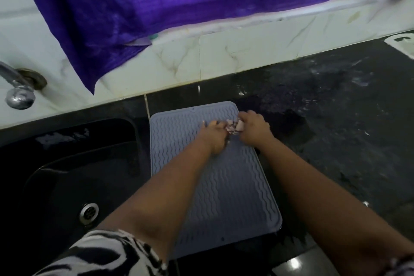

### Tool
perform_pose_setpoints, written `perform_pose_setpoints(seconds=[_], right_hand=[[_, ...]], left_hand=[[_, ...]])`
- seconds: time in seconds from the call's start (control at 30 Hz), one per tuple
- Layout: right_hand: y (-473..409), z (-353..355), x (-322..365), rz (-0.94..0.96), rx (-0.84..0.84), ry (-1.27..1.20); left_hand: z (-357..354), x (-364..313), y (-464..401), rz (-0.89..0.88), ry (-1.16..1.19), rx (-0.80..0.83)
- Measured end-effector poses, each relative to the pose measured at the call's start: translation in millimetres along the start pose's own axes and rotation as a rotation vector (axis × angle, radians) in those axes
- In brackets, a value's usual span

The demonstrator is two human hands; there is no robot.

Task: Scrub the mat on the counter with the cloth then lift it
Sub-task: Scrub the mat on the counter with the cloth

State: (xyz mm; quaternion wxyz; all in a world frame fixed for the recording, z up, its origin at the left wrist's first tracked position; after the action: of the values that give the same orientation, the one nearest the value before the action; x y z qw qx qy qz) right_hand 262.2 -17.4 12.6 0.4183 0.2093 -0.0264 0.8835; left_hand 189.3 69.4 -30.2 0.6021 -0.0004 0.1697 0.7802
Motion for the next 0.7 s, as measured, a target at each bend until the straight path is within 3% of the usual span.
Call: perform_pose_setpoints(seconds=[0.1,0.2,0.5,0.57,0.63,0.7], right_hand=[[2.8,-22.2,5.1,0.040,-0.036,0.195],[31.1,-28.8,1.3,0.116,-0.081,0.241],[184.2,-46.0,-24.5,0.233,0.223,0.482],[194.4,-38.1,-31.2,0.134,0.409,0.328],[189.8,-26.3,-32.8,-0.033,0.567,-0.007],[151.4,-1.1,-26.5,-0.015,0.399,-0.089]], left_hand=[[-22.8,0.3,15.0,0.063,0.053,-0.008],[-21.8,6.4,12.4,0.085,0.037,0.010],[-18.0,3.1,14.5,0.093,0.027,0.023],[-16.5,0.8,17.8,0.104,0.035,0.025],[-13.6,-3.3,23.3,0.105,0.026,-0.028],[-5.1,-9.9,31.7,0.086,0.070,-0.174]])
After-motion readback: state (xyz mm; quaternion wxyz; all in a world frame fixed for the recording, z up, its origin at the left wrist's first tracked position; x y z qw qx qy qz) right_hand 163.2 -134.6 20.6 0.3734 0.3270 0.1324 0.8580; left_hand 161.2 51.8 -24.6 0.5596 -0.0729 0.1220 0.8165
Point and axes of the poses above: each hand's wrist, its own y-axis away from the middle knuckle, its own z-axis out of the back of the hand, x = y × z, the point moved 8 cm from there along -y, towards the middle knuckle, and after that the axes turned 6 degrees about -x, right-handed, at the moved point
